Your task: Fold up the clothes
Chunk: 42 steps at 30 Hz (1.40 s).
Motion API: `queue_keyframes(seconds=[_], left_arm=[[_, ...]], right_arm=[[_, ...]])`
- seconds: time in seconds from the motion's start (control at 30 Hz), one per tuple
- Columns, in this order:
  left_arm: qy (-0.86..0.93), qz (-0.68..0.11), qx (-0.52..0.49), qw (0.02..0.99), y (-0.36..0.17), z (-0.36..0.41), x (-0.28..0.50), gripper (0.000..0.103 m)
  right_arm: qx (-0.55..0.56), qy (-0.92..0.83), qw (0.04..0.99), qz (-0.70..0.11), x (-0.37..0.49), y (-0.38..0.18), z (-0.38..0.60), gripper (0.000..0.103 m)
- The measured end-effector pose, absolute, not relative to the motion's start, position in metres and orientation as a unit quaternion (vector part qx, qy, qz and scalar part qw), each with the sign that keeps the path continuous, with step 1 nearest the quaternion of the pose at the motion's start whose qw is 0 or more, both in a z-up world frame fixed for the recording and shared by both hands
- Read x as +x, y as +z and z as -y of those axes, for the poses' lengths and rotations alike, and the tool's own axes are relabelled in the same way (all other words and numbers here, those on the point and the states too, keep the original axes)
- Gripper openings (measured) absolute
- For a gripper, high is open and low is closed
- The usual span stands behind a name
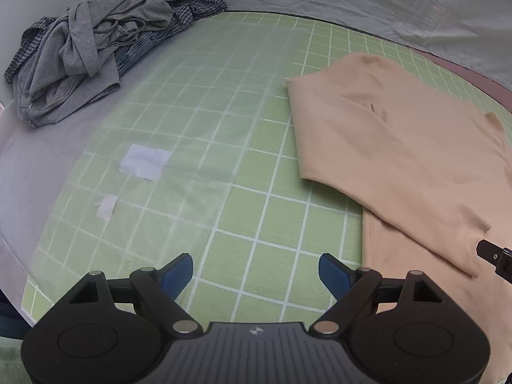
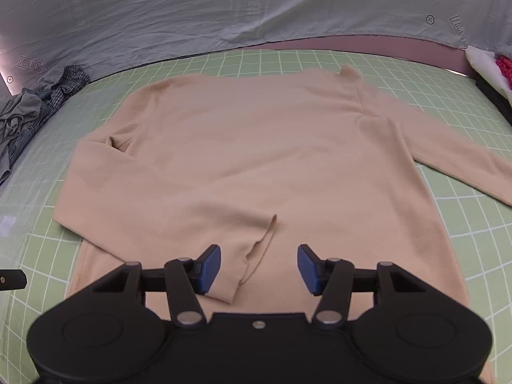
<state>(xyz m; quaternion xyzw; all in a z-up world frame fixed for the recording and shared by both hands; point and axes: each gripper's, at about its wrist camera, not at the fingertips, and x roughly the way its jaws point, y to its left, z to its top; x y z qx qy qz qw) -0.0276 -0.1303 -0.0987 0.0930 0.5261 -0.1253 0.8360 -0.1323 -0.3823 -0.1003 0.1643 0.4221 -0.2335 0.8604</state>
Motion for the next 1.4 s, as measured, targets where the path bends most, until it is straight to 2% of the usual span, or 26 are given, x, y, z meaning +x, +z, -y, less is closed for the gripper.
queue_keyframes(seconds=[0.17, 0.23, 0.33, 0.77, 1.1, 1.2, 1.27, 1.33, 1.4], left_arm=[[-0.132, -0.523, 0.096, 0.836, -0.101, 0.123, -0.01, 0.086], [-0.131, -0.52, 0.095, 0.839, -0.099, 0.123, -0.006, 0.086], [-0.128, -0.52, 0.092, 0.839, -0.099, 0.125, -0.002, 0.086], [-0.115, -0.517, 0.088, 0.843, -0.09, 0.17, -0.025, 0.086], [-0.062, -0.505, 0.102, 0.855, -0.079, 0.203, -0.068, 0.086], [-0.042, -0.505, 0.104, 0.856, -0.077, 0.199, -0.081, 0.086], [-0.028, -0.507, 0.104, 0.855, -0.077, 0.193, -0.09, 0.086], [-0.016, -0.507, 0.104, 0.856, -0.076, 0.186, -0.096, 0.086], [-0.008, -0.501, 0.096, 0.86, -0.074, 0.176, -0.102, 0.086]], right_arm=[[0.167, -0.233, 0.853, -0.436, -0.117, -0.112, 0.374, 0.038], [0.165, -0.228, 0.856, -0.434, -0.115, -0.113, 0.371, 0.021], [0.16, -0.218, 0.863, -0.427, -0.115, -0.11, 0.375, 0.004], [0.09, -0.233, 0.901, -0.353, -0.134, -0.066, 0.43, 0.003], [0.081, -0.374, 0.855, -0.35, -0.189, -0.081, 0.585, 0.003], [0.07, -0.369, 0.857, -0.352, -0.189, -0.085, 0.586, 0.008], [0.062, -0.365, 0.859, -0.354, -0.189, -0.088, 0.586, 0.025], [0.054, -0.36, 0.861, -0.356, -0.188, -0.091, 0.586, 0.056], [0.057, -0.354, 0.865, -0.35, -0.187, -0.09, 0.58, 0.066]])
